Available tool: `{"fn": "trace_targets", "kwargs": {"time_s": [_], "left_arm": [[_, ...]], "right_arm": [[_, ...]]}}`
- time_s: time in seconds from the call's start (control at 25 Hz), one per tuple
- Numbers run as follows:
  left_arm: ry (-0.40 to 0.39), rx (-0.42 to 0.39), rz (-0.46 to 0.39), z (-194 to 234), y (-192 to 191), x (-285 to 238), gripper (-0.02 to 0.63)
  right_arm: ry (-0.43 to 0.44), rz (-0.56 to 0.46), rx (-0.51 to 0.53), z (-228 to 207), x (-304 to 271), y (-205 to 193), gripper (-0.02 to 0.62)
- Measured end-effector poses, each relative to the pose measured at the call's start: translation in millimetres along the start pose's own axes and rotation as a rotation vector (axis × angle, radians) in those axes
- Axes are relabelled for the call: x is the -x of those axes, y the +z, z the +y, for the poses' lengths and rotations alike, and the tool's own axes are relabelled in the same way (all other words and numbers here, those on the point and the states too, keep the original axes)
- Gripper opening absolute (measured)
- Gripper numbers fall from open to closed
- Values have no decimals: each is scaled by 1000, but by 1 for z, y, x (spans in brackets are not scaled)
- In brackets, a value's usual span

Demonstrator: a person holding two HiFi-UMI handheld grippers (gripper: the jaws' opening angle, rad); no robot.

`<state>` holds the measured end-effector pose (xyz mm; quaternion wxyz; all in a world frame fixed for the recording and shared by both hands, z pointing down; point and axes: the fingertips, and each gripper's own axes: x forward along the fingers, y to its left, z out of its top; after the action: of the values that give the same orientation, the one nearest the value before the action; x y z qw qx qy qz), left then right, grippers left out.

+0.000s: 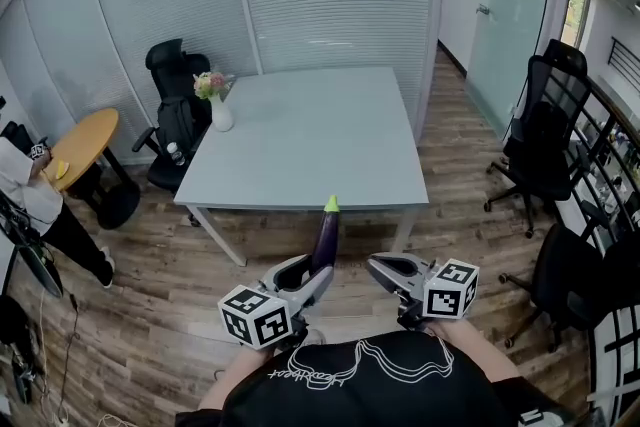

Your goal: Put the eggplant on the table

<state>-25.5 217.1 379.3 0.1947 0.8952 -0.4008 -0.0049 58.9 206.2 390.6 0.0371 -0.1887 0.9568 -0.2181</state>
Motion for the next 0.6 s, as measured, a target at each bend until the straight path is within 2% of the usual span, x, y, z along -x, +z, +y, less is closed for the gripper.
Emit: {"fn": "trace_targets", "kwargs": {"time_s": [0.6], "left_arm": [[-5, -9, -1, -9, -8, -18, 199]], "right_arm": [[21, 17, 18, -9, 16, -7, 9]]}}
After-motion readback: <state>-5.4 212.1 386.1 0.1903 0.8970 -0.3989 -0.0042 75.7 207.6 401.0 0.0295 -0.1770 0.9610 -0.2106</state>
